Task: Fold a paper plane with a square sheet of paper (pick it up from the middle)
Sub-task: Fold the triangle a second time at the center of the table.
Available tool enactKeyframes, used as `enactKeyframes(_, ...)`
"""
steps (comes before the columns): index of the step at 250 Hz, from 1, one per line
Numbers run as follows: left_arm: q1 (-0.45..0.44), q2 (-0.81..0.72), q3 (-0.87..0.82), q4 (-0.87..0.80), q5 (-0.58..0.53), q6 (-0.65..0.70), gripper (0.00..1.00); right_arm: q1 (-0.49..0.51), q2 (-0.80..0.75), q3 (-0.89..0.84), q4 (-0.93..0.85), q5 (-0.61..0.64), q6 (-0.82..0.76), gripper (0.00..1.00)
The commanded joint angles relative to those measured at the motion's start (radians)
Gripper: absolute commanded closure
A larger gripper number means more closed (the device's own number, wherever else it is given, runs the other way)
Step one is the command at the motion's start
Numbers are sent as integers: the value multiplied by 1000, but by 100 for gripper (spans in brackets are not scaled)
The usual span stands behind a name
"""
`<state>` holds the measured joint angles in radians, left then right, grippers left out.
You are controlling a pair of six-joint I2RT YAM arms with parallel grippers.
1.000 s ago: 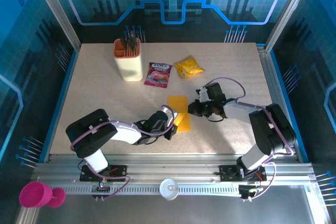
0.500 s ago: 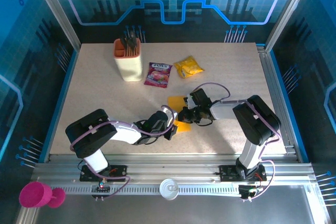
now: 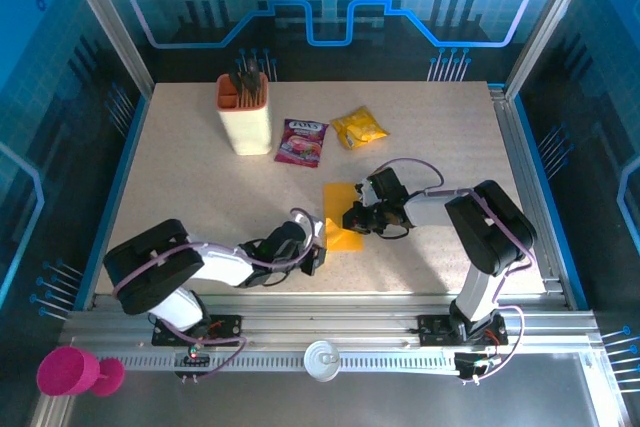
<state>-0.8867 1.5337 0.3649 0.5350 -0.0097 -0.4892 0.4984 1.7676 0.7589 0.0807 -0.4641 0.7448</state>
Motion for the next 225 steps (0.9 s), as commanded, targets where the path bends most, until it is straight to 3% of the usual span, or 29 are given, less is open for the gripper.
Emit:
enactKeyframes(1, -14, -57, -71, -264, 6, -73, 100, -30, 35, -30, -41, 84, 5, 100)
enactKeyframes(41, -5, -199, 11, -419, -53, -54, 100, -30, 41, -40, -27, 73, 1, 100)
enactKeyframes(63, 33, -206, 88, -436, -27, -10, 100, -30, 52, -41, -18, 63, -1, 100)
enactKeyframes(138, 148, 30, 360, -416, 89, 126, 100, -31, 72, -45, 1, 42, 2, 100)
enactKeyframes(225, 195, 214, 468, -370, 126, 144, 100, -31, 68, -46, 11, 25, -1, 100)
